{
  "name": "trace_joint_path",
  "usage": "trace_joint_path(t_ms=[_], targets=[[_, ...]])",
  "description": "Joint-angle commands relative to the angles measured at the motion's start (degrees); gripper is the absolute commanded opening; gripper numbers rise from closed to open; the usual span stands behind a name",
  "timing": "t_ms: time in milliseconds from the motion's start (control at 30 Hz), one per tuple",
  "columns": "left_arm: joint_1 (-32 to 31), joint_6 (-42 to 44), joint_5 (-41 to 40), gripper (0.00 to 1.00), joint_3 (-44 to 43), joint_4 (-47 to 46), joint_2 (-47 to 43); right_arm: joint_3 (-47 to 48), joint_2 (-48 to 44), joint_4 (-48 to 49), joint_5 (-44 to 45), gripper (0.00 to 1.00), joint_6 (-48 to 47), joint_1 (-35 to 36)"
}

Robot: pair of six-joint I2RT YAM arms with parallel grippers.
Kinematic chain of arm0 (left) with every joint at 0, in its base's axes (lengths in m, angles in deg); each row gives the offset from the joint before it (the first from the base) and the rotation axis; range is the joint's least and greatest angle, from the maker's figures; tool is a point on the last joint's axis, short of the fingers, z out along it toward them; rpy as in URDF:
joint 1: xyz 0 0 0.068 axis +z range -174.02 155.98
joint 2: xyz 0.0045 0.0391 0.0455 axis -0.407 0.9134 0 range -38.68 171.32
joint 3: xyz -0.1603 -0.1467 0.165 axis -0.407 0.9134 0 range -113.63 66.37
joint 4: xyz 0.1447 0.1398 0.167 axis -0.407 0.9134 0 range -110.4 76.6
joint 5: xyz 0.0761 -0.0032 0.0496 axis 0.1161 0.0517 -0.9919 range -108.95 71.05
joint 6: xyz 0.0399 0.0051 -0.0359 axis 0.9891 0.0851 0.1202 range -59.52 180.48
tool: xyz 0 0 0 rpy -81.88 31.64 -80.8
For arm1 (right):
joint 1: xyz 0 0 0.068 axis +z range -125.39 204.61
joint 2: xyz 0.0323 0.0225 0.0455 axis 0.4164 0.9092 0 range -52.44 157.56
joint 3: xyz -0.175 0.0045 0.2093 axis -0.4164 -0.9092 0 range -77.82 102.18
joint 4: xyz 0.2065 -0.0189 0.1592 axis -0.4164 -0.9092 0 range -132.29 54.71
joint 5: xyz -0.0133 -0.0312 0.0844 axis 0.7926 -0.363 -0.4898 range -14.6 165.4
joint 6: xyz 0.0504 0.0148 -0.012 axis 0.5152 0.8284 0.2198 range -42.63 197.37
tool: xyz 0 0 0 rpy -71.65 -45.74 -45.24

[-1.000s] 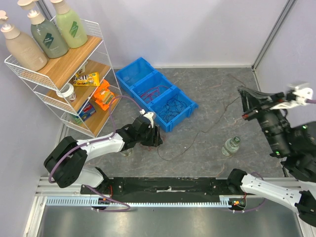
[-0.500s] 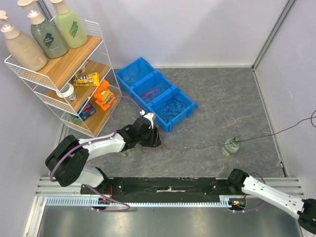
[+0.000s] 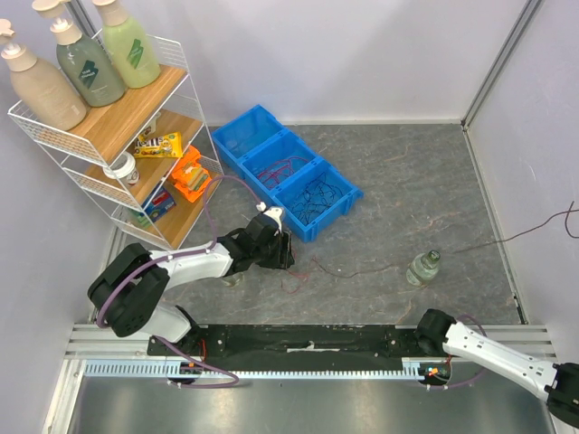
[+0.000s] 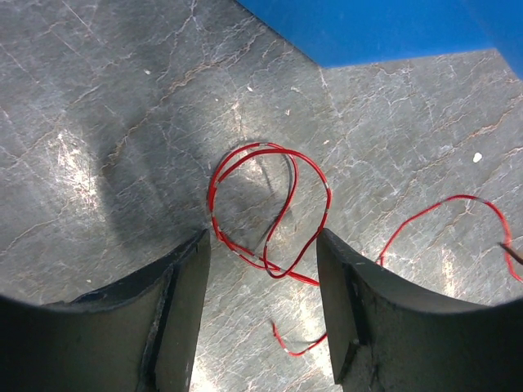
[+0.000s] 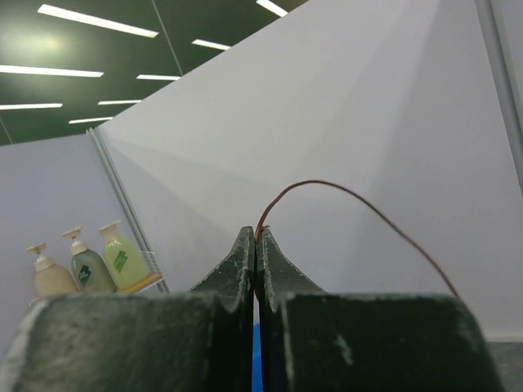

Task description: Untangle the cables

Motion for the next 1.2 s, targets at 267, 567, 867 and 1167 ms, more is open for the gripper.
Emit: trace_joint_path(t_ms=[267, 567, 867, 1167], targets=[[0.2, 1.5, -3.3, 0.63, -0.6, 3.3, -0.3, 8.5, 1.6, -2.7, -4.1, 0.0, -1.7, 0.5], [0.1, 2.5, 4.6, 0.73, -3.2, 2.9, -8.8, -10.7, 10.8, 3.6, -4.0, 0.0, 4.9, 0.7], [0.2, 6.4, 15.3, 0.84, -5.9, -0.3, -27.5, -13.5, 25.1, 6.4, -8.5, 0.0, 8.6, 0.7], [0.1, 14.7, 21.0, 0.82, -9.9, -7.9, -40.0, -12.7, 33.5, 4.4, -15.7, 0.0, 15.8, 0.6]])
